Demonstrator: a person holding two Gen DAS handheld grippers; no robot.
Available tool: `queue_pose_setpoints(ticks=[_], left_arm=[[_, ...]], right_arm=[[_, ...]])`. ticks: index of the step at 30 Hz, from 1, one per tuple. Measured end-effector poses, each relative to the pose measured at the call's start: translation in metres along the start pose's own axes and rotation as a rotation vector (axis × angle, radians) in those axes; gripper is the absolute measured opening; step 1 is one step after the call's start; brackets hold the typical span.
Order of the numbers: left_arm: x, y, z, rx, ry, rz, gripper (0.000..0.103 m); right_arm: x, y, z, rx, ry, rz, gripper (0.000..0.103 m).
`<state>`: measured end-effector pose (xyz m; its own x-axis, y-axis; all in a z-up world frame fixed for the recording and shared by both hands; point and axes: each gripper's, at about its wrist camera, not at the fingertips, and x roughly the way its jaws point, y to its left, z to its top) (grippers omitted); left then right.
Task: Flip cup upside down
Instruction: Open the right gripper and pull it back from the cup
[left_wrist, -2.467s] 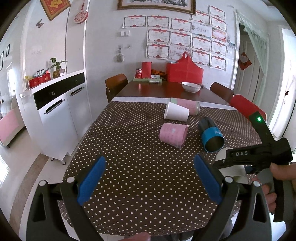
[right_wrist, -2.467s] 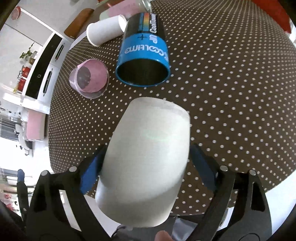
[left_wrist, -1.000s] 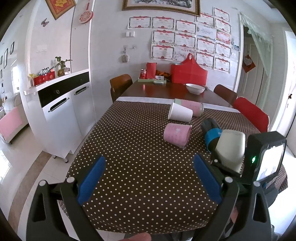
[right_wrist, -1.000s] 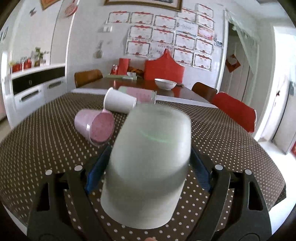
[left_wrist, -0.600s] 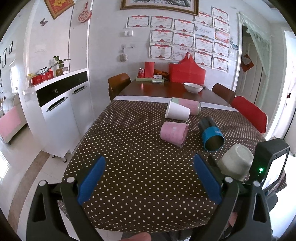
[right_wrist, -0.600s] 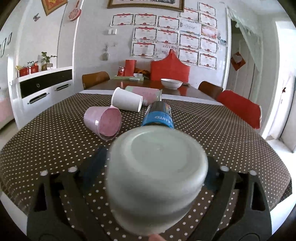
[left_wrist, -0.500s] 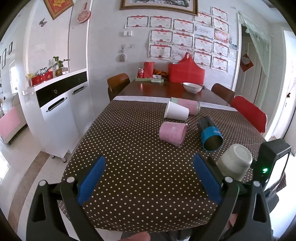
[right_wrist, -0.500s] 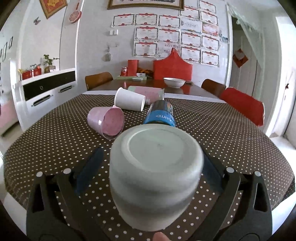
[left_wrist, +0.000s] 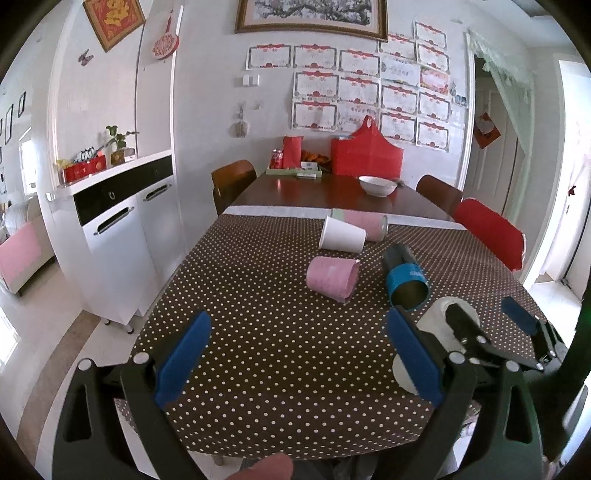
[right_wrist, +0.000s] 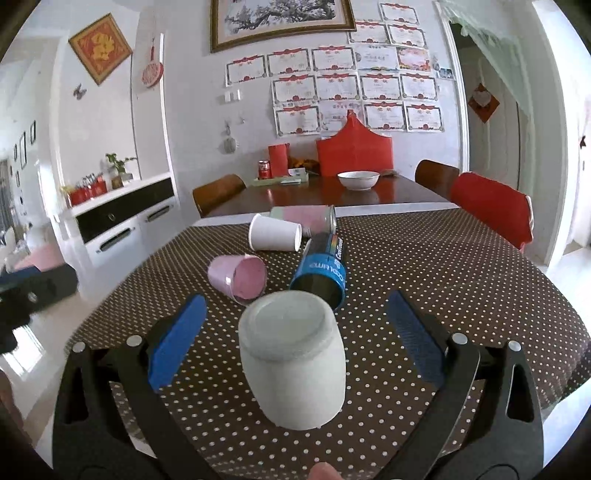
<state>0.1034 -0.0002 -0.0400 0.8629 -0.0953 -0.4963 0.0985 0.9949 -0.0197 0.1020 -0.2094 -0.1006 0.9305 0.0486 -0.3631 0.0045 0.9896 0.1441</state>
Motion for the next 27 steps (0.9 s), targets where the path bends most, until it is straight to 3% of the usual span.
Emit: queue_pose_setpoints(ticks=[17,27], left_arm=[[-0.058,-0.014,0.011,0.030,-0.100,0.021,0.095],[-0.098,-0.022,0.011,0.057,-0.159,0.026,0.095]], right_arm=[[-0.070,-0.011,0.037,0.043,-0.004,0.000,0.097],[-0.113,0.000,0.041,-0.010,-0.045,-0.021,0.097]])
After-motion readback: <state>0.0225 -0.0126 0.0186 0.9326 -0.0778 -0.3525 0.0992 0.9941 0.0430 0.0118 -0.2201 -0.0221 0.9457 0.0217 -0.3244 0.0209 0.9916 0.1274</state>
